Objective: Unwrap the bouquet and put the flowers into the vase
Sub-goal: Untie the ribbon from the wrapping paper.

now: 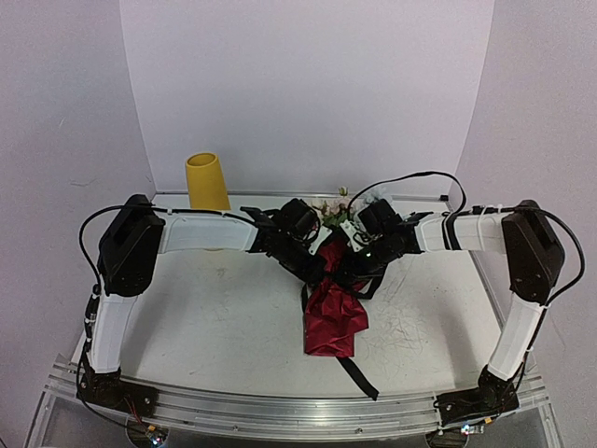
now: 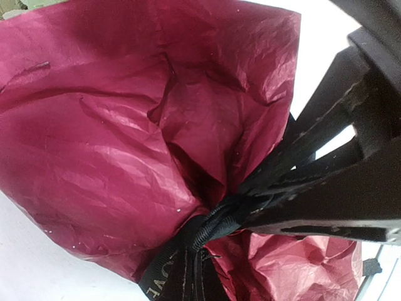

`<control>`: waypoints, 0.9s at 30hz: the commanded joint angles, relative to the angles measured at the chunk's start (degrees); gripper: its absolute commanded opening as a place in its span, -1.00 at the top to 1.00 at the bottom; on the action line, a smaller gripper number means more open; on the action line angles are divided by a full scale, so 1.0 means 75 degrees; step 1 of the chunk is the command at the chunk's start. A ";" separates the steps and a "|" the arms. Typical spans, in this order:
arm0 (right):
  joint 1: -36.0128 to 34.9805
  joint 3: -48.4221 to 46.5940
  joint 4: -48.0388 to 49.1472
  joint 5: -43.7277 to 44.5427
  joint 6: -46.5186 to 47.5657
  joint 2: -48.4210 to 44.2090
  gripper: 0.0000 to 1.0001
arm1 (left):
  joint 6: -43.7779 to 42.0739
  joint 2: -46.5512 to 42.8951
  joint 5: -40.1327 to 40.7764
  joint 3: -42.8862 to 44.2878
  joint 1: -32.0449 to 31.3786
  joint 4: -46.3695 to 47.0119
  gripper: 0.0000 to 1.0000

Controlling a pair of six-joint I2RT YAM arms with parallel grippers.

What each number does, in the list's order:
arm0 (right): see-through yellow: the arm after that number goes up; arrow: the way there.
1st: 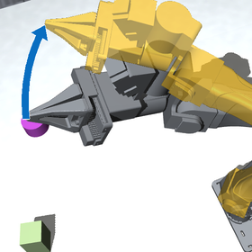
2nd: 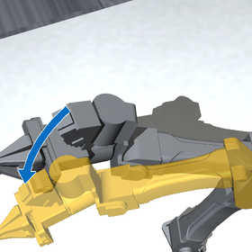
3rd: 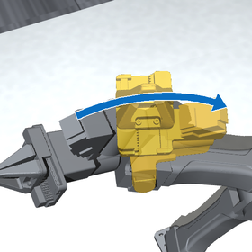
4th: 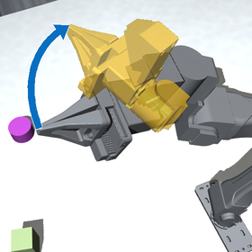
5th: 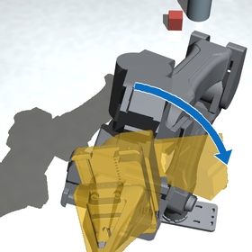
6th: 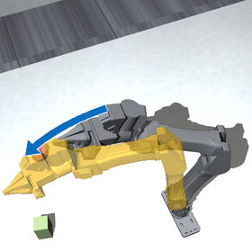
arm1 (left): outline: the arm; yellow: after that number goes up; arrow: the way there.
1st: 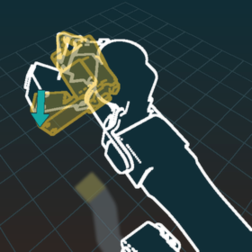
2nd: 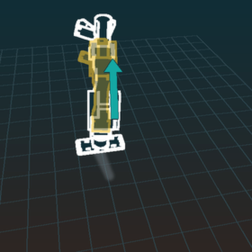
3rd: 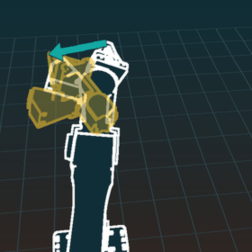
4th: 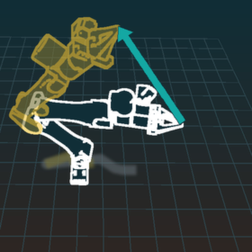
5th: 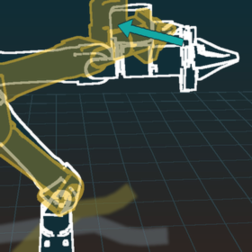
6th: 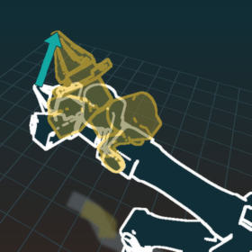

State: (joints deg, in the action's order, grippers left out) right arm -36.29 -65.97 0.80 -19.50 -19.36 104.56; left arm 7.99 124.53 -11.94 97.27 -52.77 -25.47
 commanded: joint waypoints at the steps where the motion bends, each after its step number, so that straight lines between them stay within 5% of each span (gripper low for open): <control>1: 0.0018 -0.0285 -0.0272 -0.0182 0.0048 0.0178 0.77 | 0.0060 -0.0333 -0.0148 0.0354 0.0016 0.0091 1.00; 5: 0.0023 -0.0203 -0.0275 -0.0030 0.0025 0.0022 1.00 | 0.0075 -0.0354 -0.0118 0.0298 0.0017 0.0091 1.00; 18: 0.0095 0.0562 -0.0288 0.0904 -0.0278 -0.0979 1.00 | 0.0464 -0.0636 0.0885 -0.0318 0.0052 -0.0035 0.88; 27: 0.0297 0.1186 -0.0364 0.1457 -0.0555 -0.1599 1.00 | 0.0459 -0.0727 0.0900 -0.0558 0.0075 -0.0176 0.99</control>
State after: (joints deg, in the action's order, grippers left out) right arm -34.92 -58.89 0.72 -11.92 -21.82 95.42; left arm 11.03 123.48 -6.43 93.77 -52.66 -26.06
